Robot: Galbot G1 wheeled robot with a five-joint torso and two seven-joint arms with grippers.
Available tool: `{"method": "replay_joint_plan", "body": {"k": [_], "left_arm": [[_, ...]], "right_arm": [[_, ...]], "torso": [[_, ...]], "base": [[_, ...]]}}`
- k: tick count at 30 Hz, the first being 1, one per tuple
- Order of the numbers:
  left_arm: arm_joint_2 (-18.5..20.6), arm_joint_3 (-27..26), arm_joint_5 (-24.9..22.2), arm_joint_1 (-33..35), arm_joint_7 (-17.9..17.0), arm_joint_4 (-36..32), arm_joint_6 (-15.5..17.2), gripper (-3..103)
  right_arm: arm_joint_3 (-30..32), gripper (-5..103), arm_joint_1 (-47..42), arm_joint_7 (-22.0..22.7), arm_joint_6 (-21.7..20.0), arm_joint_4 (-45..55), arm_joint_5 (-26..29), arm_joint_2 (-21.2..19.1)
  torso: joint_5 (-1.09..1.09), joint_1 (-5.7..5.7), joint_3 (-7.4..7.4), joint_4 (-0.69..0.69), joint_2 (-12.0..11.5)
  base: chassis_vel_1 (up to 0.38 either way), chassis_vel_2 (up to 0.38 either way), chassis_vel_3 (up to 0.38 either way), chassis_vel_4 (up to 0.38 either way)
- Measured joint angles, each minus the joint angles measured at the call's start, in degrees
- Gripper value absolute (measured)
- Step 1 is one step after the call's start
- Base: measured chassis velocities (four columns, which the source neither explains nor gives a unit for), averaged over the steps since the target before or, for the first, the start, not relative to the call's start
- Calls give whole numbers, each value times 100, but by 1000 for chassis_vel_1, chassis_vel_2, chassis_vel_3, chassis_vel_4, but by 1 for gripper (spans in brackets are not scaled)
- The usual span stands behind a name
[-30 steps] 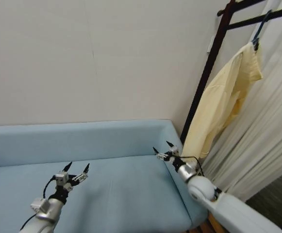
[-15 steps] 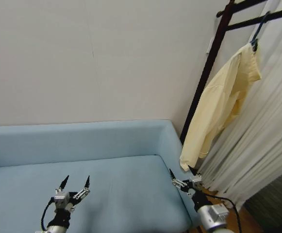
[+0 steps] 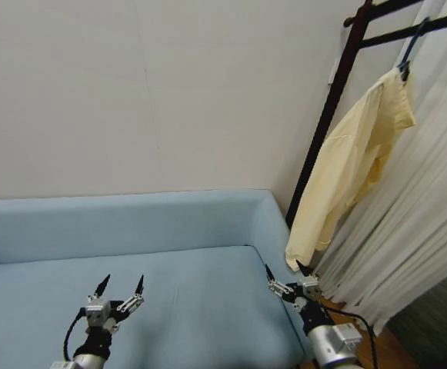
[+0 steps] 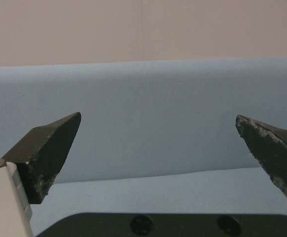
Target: Pick up the clothes from the sofa and hang them on the clothes hanger.
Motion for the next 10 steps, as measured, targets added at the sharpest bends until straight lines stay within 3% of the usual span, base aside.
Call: {"method": "replay_joint_plan", "body": {"k": [10], "left_arm": [[6,0,-11,-5,-3,8,1,100]], "right_arm": [[-18,100,19,5,11,-17,20,-17]], "torso": [[0,0,0,0,-1]], "base": [[0,0,0,0]]}}
